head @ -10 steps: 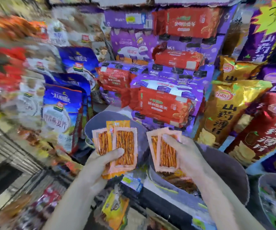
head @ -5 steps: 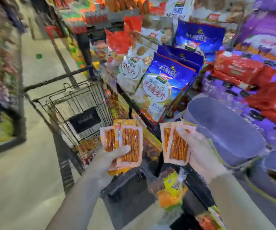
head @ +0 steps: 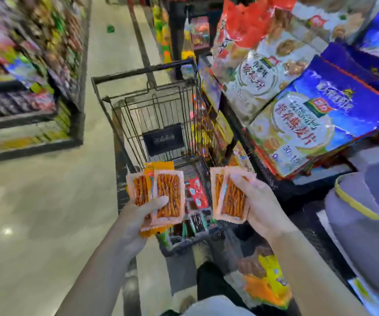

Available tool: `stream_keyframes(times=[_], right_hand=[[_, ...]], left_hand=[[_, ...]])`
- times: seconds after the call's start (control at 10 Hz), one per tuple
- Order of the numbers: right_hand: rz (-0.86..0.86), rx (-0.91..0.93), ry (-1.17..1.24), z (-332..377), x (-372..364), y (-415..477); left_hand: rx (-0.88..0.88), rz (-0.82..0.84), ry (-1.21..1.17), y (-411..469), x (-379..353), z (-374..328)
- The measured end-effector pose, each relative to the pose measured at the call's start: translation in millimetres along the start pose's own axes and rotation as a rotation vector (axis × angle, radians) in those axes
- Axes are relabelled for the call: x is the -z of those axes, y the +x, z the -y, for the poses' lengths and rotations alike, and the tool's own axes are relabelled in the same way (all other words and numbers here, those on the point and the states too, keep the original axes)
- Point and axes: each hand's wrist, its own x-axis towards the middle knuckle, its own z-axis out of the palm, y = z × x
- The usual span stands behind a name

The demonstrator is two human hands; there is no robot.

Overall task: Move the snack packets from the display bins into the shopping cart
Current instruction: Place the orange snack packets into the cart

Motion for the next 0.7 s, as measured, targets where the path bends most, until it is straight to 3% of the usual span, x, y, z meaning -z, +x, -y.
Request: stream_keyframes(times=[0.4, 0.7], right_hand=[[0.101, -0.227, -0.035, -2.3, -30.0, 226.9], [0.028, -0.335, -0.062, -59.7, -37.8, 371.7]], left_hand=[[0.053, -0.278, 0.011, 153.2, 2.4, -44.0], [0.149, -0.382, 0.024, 313.6, 34.0, -11.5]])
